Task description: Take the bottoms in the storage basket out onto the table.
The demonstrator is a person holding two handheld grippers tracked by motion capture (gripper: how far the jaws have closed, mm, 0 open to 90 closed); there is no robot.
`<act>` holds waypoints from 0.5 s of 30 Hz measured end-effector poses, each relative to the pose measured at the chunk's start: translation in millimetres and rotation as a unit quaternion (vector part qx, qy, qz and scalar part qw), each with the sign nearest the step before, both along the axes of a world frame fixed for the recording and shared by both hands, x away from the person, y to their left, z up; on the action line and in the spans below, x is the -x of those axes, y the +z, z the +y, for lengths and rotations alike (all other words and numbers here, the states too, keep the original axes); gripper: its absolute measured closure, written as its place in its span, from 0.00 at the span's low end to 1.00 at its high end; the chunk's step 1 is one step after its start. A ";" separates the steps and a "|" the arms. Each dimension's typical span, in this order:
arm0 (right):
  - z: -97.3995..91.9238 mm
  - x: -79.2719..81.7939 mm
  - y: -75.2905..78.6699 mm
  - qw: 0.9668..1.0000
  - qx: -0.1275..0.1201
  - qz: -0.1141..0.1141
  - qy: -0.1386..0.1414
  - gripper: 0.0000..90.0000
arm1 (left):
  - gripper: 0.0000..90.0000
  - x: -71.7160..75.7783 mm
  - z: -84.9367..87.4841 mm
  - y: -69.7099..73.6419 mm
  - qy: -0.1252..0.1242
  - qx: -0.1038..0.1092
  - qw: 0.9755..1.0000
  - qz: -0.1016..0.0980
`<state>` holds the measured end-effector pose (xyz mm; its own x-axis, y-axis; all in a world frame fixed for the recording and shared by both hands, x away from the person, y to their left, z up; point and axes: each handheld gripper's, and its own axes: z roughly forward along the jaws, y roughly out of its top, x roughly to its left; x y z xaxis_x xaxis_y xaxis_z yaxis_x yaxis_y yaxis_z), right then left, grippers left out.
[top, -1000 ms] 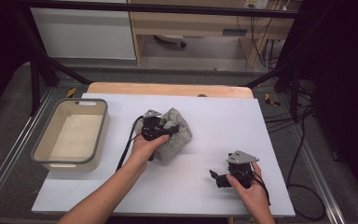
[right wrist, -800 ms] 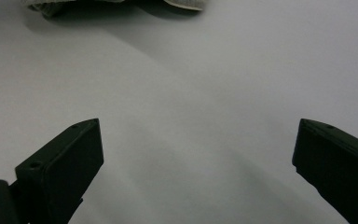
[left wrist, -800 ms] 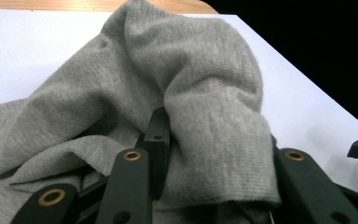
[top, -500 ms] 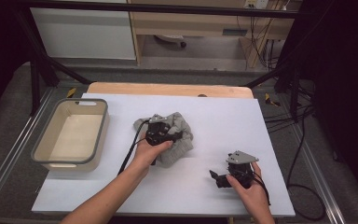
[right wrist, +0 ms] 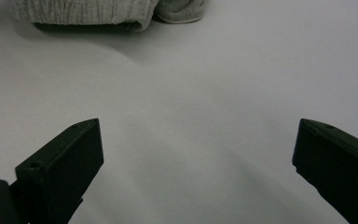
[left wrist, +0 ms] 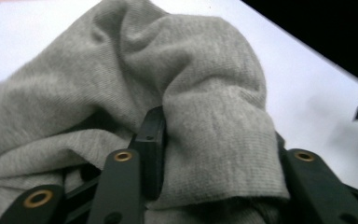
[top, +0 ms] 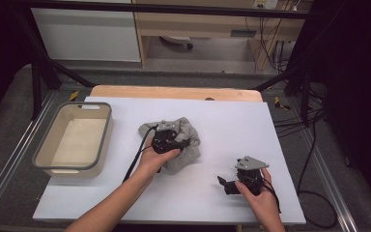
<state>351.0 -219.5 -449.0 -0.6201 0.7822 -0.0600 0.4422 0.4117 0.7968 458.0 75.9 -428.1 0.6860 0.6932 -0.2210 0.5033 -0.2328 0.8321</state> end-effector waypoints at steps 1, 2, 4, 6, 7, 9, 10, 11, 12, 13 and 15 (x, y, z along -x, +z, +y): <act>0.0 0.2 0.1 1.000 0.001 -0.001 0.001 0.03 | 0.57 0.4 0.1 -0.2 0.002 0.005 1.000 0.002; 0.2 0.8 0.7 1.000 0.000 0.000 0.002 0.03 | 0.49 0.9 0.7 1.8 0.003 0.014 1.000 0.006; 0.6 1.0 0.8 1.000 -0.001 -0.001 0.002 0.03 | 0.41 1.3 1.0 3.4 0.005 0.018 1.000 0.006; 0.6 1.2 1.1 1.000 0.000 -0.001 0.002 0.03 | 0.36 3.5 3.2 9.0 0.010 0.026 1.000 -0.001; 0.6 1.2 1.1 1.000 0.000 -0.001 0.002 0.03 | 0.34 3.5 3.2 9.0 0.010 0.026 1.000 -0.001; 0.5 0.9 1.1 1.000 0.000 -0.003 0.002 0.03 | 0.32 5.5 5.0 12.4 0.011 0.024 1.000 -0.009; 0.9 0.9 1.0 1.000 0.002 -0.002 0.002 0.03 | 0.27 7.5 7.3 15.0 0.011 0.026 1.000 -0.009; 0.9 0.9 1.1 1.000 0.002 -0.002 0.003 0.03 | 0.26 8.9 8.4 16.4 0.010 0.030 0.999 -0.008; 1.0 1.2 1.2 1.000 0.001 -0.003 0.003 0.03 | 0.25 8.9 8.4 16.4 0.010 0.030 0.999 -0.008; 1.0 1.2 1.2 1.000 0.001 -0.003 0.003 0.03 | 0.25 10.1 9.6 17.9 0.009 0.033 0.999 -0.009; 0.7 1.5 1.1 1.000 0.004 -0.003 0.004 0.03 | 0.22 14.0 11.6 21.5 0.004 0.042 0.999 -0.006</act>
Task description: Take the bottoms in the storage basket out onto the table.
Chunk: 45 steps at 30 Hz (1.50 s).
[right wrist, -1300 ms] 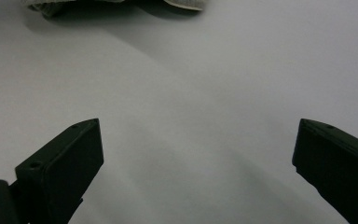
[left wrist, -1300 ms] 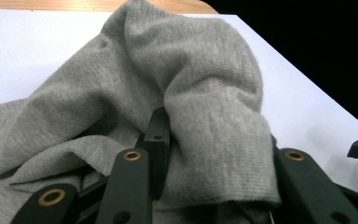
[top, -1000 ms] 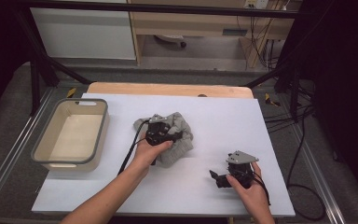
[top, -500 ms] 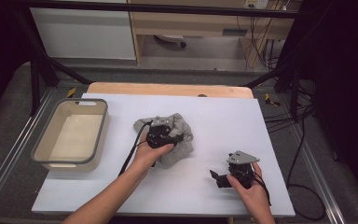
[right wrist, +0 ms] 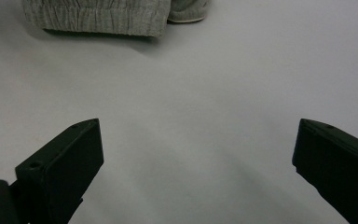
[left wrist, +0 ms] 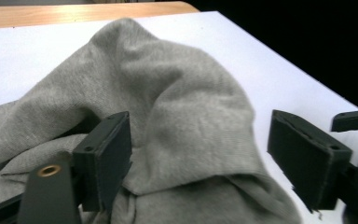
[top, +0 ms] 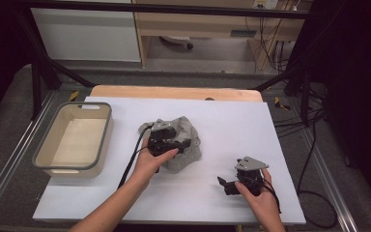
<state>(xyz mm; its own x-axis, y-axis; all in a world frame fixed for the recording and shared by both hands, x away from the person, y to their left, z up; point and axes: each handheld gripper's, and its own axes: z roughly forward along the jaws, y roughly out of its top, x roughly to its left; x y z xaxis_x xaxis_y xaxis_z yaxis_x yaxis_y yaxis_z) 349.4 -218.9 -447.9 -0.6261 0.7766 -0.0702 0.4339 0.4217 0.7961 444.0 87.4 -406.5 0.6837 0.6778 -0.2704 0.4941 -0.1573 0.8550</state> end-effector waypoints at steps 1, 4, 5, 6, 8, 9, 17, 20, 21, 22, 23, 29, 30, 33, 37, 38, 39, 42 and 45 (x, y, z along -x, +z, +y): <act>-0.2 0.1 0.0 1.000 0.001 -0.001 0.001 0.03 | 0.20 2.3 1.1 1.8 -0.001 0.003 1.000 -0.002; 0.0 0.5 -0.1 1.000 0.004 0.000 0.001 0.03 | 0.13 10.0 5.1 7.3 -0.006 0.015 1.000 0.000; 0.2 0.6 -0.2 1.000 0.004 0.001 0.000 0.03 | 0.13 13.0 6.8 9.0 -0.008 0.020 1.000 -0.002; 0.6 0.2 -1.0 1.000 0.007 0.002 -0.001 0.03 | 0.11 18.8 10.1 12.2 -0.013 0.020 1.000 -0.005; 0.6 -0.6 -2.4 1.000 0.009 0.005 -0.003 0.03 | 0.10 23.9 14.3 13.9 -0.019 0.022 1.000 -0.004; 0.6 -0.5 -3.0 1.000 0.011 0.009 -0.005 0.03 | 0.10 26.3 16.4 14.5 -0.021 0.021 1.000 -0.004; 0.0 -0.2 -4.2 1.000 0.014 0.012 -0.010 0.03 | 0.13 34.7 30.0 18.1 -0.029 0.018 0.999 -0.023; -2.1 0.6 -2.7 1.000 0.004 0.007 -0.016 0.03 | 0.05 40.6 32.5 14.9 -0.029 0.007 1.000 -0.009; -2.6 0.4 -2.8 1.000 0.003 0.007 -0.016 0.03 | 0.04 40.6 32.5 14.9 -0.029 0.007 1.000 -0.009; -3.0 0.3 -2.9 1.000 0.003 0.008 -0.016 0.03 | 0.05 41.8 33.0 14.3 -0.028 0.003 1.000 -0.011; -3.0 0.3 -2.9 1.000 0.003 0.008 -0.016 0.03 | 0.05 42.6 33.3 14.0 -0.029 0.002 1.000 -0.010; -3.5 0.7 -3.0 1.000 0.004 0.007 -0.018 0.03 | 0.05 43.7 36.5 16.7 -0.026 0.011 1.000 -0.003; -3.9 0.6 -3.0 1.000 0.004 0.007 -0.019 0.03 | 0.05 44.1 37.2 17.2 -0.027 0.012 1.000 -0.004; -4.6 0.7 -2.9 1.000 0.003 0.008 -0.021 0.03 | 0.05 44.8 40.2 19.1 -0.022 0.016 1.000 -0.006; -4.2 0.8 -3.6 1.000 0.005 0.007 -0.020 0.03 | 0.06 45.3 45.6 23.5 -0.017 0.024 0.999 -0.011; -3.8 0.6 -3.8 1.000 0.005 0.010 -0.020 0.03 | 0.06 45.3 47.2 24.5 -0.016 0.026 0.999 -0.012; -3.9 0.5 -3.8 1.000 0.005 0.009 -0.020 0.03 | 0.05 45.3 50.2 26.8 -0.013 0.028 0.999 -0.015; -4.4 0.4 -3.5 1.000 0.005 0.010 -0.021 0.03 | 0.06 45.4 53.3 29.1 -0.010 0.030 0.999 -0.018; -4.9 0.3 -3.5 1.000 0.006 0.009 -0.022 0.03 | 0.06 45.2 58.2 32.1 -0.004 0.032 0.999 -0.021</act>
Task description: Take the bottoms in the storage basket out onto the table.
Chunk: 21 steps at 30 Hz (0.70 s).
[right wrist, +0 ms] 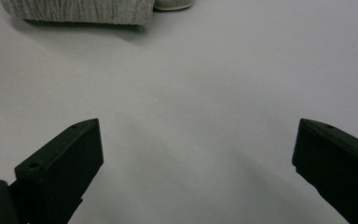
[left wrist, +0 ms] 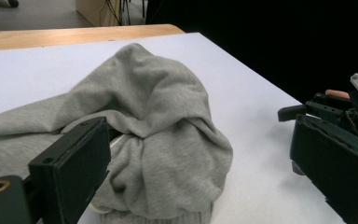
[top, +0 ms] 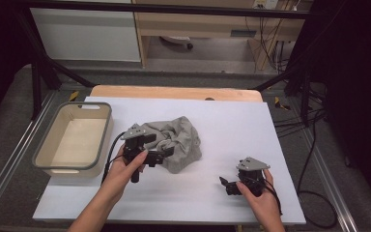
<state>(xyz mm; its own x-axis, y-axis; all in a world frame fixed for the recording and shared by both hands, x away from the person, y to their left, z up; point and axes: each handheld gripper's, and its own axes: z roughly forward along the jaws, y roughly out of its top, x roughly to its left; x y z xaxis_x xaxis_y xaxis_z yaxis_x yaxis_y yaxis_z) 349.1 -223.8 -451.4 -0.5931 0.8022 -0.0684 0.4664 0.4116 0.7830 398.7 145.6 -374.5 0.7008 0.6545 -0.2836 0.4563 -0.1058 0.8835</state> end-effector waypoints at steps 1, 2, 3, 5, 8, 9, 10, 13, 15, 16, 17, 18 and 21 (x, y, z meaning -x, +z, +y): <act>0.0 0.0 0.0 1.000 0.000 0.000 0.000 0.03 | 0.06 -0.3 2.0 1.0 0.001 -0.001 1.000 -0.001; 0.0 0.1 0.1 1.000 0.000 0.000 0.000 0.03 | 0.06 -0.4 3.5 1.8 0.004 0.000 1.000 -0.001; 0.1 0.1 0.1 1.000 -0.001 -0.001 0.000 0.03 | 0.06 -0.9 5.1 2.6 0.007 0.001 1.000 -0.002; 0.1 0.1 0.0 1.000 0.000 0.000 0.000 0.03 | 0.06 -1.6 8.3 4.1 0.010 0.004 1.000 -0.004; 0.1 0.4 0.2 1.000 -0.002 0.000 0.000 0.03 | 0.06 -2.6 13.3 6.5 0.014 0.007 1.000 -0.005; 0.0 0.4 0.3 1.000 -0.002 -0.001 -0.001 0.03 | 0.06 -2.9 15.0 7.5 0.017 0.007 1.000 -0.007; -0.2 0.4 0.3 1.000 -0.002 -0.001 -0.001 0.03 | 0.06 -3.1 16.8 8.8 0.018 0.008 1.000 -0.008; -0.1 0.3 0.3 1.000 -0.003 -0.002 -0.001 0.03 | 0.06 -3.7 24.4 13.3 0.026 0.014 0.999 -0.013; -0.1 0.3 0.3 1.000 -0.002 -0.001 -0.001 0.03 | 0.06 -3.8 25.9 13.7 0.026 0.013 0.999 -0.013; 0.0 0.2 0.1 1.000 0.000 0.000 0.000 0.03 | 0.06 -3.7 26.7 13.9 0.027 0.013 0.999 -0.013; 0.0 0.2 0.1 1.000 0.000 0.000 0.000 0.03 | 0.06 -3.9 27.9 14.3 0.028 0.012 0.999 -0.015; 0.2 0.3 0.2 1.000 -0.002 -0.001 -0.001 0.03 | 0.06 -4.2 29.3 14.9 0.029 0.013 0.999 -0.015; 0.1 0.5 0.3 1.000 -0.002 -0.002 -0.001 0.03 | 0.06 -5.1 33.7 17.1 0.035 0.016 0.999 -0.018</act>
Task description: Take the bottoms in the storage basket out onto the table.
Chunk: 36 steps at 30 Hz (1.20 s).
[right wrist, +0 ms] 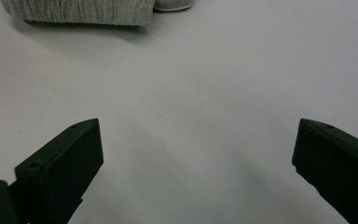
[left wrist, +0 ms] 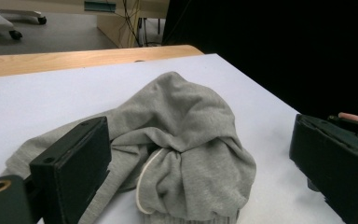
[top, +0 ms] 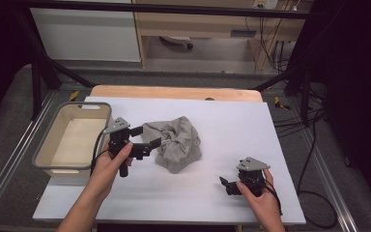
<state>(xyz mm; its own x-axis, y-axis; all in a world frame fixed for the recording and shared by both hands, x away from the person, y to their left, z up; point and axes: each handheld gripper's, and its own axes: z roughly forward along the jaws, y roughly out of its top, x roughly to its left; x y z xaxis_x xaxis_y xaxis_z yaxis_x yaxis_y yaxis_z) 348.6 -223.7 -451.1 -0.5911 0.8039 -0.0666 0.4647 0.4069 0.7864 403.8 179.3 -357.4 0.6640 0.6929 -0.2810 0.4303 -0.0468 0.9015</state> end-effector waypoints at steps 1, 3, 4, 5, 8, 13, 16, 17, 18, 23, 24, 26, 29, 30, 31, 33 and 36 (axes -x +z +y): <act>-0.1 0.0 0.1 1.000 0.000 -0.001 0.000 0.03 | 0.06 0.1 1.0 0.6 0.002 0.001 1.000 0.000; -0.1 0.1 0.2 1.000 0.000 -0.001 0.000 0.03 | 0.06 0.1 2.7 1.2 0.004 0.001 1.000 -0.001; 0.0 0.1 0.1 1.000 0.000 -0.001 0.001 0.03 | 0.06 0.3 2.0 0.5 0.002 -0.003 1.000 0.000; 0.1 0.0 0.1 1.000 0.000 -0.001 0.001 0.03 | 0.06 0.3 2.0 0.5 0.002 -0.003 1.000 0.000; 0.0 0.2 0.6 1.000 0.000 -0.001 0.001 0.03 | 0.06 0.6 0.4 0.4 0.001 -0.005 1.000 -0.002; -0.3 0.5 0.9 1.000 -0.001 -0.003 0.001 0.03 | 0.06 1.5 1.9 2.9 0.003 -0.007 1.000 -0.007; 0.1 0.5 0.9 1.000 0.000 -0.002 0.002 0.03 | 0.06 1.4 4.7 5.3 0.006 -0.003 1.000 -0.009; 0.1 0.5 0.9 1.000 0.000 -0.002 0.002 0.03 | 0.06 1.5 5.7 6.1 0.007 -0.003 1.000 -0.009; 0.2 0.5 0.9 1.000 0.001 -0.002 0.003 0.03 | 0.06 1.4 6.7 6.6 0.007 -0.003 1.000 -0.009; 0.7 0.4 0.2 1.000 0.002 0.000 0.004 0.03 | 0.06 1.2 10.8 7.9 0.009 0.002 1.000 -0.011; 0.9 0.3 0.0 1.000 0.003 0.000 0.004 0.03 | 0.05 1.4 11.7 8.4 0.010 0.003 1.000 -0.012; 1.0 0.3 0.0 1.000 0.003 0.000 0.005 0.03 | 0.05 1.7 12.2 8.9 0.009 0.002 1.000 -0.013; 0.9 0.4 0.2 1.000 0.002 0.001 0.004 0.03 | 0.05 1.9 12.7 9.6 0.009 0.002 1.000 -0.013; 0.7 0.4 0.3 1.000 0.003 0.001 0.004 0.03 | 0.05 1.9 13.1 9.9 0.009 0.001 1.000 -0.014; 0.8 0.4 0.1 1.000 0.002 0.001 0.004 0.03 | 0.05 2.0 13.5 10.3 0.010 0.001 1.000 -0.015; 0.9 0.2 -0.1 1.000 0.002 0.000 0.004 0.03 | 0.05 2.1 14.4 10.9 0.012 0.001 1.000 -0.015; 1.0 0.2 -0.6 1.000 0.002 0.002 0.003 0.03 | 0.05 2.1 14.2 10.8 0.014 -0.001 1.000 -0.014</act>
<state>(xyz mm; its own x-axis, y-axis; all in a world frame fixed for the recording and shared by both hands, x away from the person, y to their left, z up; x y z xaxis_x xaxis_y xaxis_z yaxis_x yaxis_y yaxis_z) 348.4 -222.7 -451.7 -0.5963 0.7999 -0.0681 0.4649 0.4133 0.7830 401.7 193.4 -346.7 0.6525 0.7115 -0.2607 0.4058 -0.0376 0.9132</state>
